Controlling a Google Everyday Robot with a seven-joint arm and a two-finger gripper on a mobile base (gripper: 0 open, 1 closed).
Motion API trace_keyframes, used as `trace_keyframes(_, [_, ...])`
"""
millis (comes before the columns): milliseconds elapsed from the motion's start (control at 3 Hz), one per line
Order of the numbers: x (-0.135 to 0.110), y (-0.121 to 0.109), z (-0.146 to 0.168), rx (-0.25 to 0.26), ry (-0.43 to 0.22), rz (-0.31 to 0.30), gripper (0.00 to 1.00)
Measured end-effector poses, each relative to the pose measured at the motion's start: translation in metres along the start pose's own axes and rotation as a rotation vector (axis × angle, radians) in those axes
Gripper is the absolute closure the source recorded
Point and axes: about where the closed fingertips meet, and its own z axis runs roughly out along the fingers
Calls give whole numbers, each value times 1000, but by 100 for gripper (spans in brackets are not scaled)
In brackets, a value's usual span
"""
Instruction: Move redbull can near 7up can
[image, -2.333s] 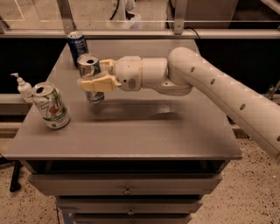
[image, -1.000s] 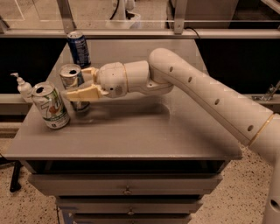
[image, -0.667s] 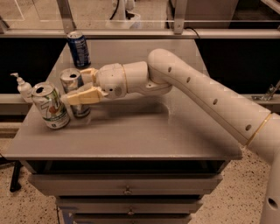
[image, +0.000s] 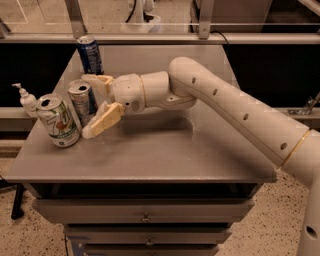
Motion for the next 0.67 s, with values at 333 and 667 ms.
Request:
trace_keyframes(333, [-1,-5,-24,37,18,-14,0])
trace_keyframes(667, [-3,-22,-73,115,55,-50,0])
